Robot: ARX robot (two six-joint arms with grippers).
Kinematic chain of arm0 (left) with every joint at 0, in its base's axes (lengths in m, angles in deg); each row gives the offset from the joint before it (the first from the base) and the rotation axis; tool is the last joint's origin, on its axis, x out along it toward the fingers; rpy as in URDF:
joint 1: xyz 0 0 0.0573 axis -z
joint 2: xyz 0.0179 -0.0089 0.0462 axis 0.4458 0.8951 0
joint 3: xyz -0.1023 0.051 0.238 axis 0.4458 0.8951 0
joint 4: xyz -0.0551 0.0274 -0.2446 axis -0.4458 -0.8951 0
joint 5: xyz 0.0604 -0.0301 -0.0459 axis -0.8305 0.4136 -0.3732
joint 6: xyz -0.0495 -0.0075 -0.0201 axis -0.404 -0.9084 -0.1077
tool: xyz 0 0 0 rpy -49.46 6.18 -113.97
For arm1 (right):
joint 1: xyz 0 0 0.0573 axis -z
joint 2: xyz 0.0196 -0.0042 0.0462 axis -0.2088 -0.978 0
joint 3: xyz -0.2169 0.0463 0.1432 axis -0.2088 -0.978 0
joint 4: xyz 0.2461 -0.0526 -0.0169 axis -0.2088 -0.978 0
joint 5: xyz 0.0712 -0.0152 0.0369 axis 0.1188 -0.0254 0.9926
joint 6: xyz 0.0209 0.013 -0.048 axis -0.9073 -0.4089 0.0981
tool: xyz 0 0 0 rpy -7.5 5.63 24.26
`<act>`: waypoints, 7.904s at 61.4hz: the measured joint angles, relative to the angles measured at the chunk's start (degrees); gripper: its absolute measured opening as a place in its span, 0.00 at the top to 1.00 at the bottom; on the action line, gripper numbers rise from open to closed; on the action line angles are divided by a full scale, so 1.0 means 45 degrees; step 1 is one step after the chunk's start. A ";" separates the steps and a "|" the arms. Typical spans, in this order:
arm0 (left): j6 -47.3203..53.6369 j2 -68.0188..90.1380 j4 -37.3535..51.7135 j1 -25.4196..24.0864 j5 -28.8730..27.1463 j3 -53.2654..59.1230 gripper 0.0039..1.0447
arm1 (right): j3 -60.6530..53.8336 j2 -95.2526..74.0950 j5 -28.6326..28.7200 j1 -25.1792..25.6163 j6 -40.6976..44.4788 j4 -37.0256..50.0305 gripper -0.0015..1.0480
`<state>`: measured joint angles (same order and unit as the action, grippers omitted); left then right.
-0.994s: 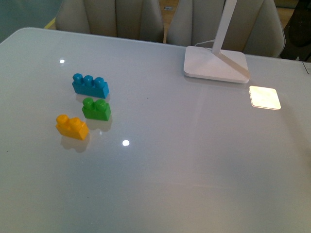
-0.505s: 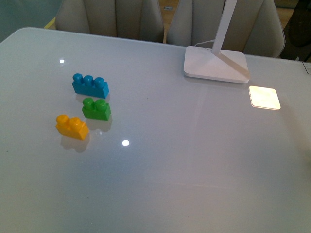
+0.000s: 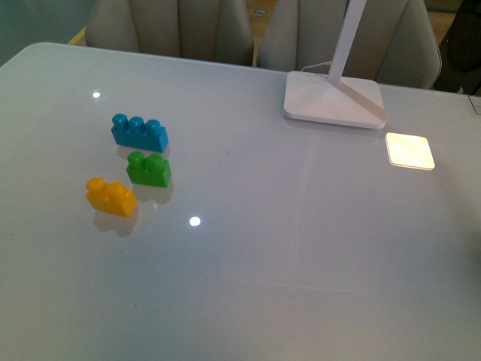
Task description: Insert yellow block into base center
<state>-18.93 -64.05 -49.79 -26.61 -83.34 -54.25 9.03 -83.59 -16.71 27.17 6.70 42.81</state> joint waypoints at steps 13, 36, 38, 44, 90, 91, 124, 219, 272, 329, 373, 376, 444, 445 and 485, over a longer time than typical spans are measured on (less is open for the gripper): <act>0.0000 0.0000 0.0000 0.0000 0.0000 0.0000 0.07 | 0.1413 -0.2166 -0.0141 -0.0053 -0.0418 0.0374 0.09; 0.0000 0.0000 0.0000 0.0000 0.0000 0.0000 0.07 | 0.2297 -0.4143 -0.0180 -0.0097 -0.0185 0.1258 0.09; 0.0000 0.0000 0.0000 0.0000 0.0000 0.0000 0.07 | 0.2336 -0.4274 -0.0180 -0.0107 -0.0126 0.1321 0.09; 0.0000 0.0000 0.0000 0.0000 0.0005 0.0000 0.07 | 0.2482 -0.4634 -0.0277 -0.0131 0.0068 0.1477 0.09; 0.0000 0.0000 0.0000 0.0000 0.0000 0.0000 0.07 | 0.3113 -0.5790 -0.0656 0.0000 0.0680 0.1695 0.09; 0.0000 0.0000 0.0000 0.0000 0.0000 0.0000 0.07 | 0.3138 -0.5814 -0.0665 -0.0015 0.0690 0.1700 0.09; 0.0000 0.0000 0.0000 0.0000 0.0000 0.0000 0.07 | 0.2827 -0.6071 -0.1467 -0.1506 0.0447 0.2487 0.09; 0.0000 0.0000 0.0000 0.0000 0.0000 0.0000 0.07 | 0.7019 -0.6771 -0.7155 -1.4226 -0.8388 -0.1321 0.08; 0.0000 0.0000 0.0000 0.0000 0.0000 0.0000 0.07 | 1.0690 -0.7349 -0.7674 -1.6417 -1.0642 -0.4478 0.08; 0.0000 0.0000 0.0000 0.0000 0.0000 0.0000 0.07 | 0.8218 -0.4940 -0.6999 -1.5140 -1.0720 -0.2137 0.08; 0.0000 -0.0015 0.0000 0.0000 0.0019 0.0000 0.07 | -0.3211 0.7368 -0.5037 -0.9942 -0.6023 0.1443 0.23; 0.0000 -0.0010 0.0000 0.0000 -0.0005 0.0000 0.07 | -0.3988 0.8262 -0.4498 -0.9316 -0.5323 0.2681 0.32; 0.0000 -0.0010 -0.0005 0.0000 0.0000 0.0000 0.07 | -0.5231 2.1493 -0.4323 -0.8757 -0.4148 -0.7485 0.98; 0.0000 -0.0010 -0.0005 0.0000 0.0000 0.0000 0.07 | -0.5231 2.1590 -0.4323 -0.8757 -0.4148 -0.7587 0.98; 0.0000 -0.0010 -0.0005 0.0000 0.0000 0.0000 0.07 | -0.5226 2.5772 -0.4313 -0.8757 -0.4148 -1.1832 0.98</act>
<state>-18.93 -64.09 -49.81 -26.61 -83.34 -54.25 -14.49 32.38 -36.12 -12.24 -11.96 -10.43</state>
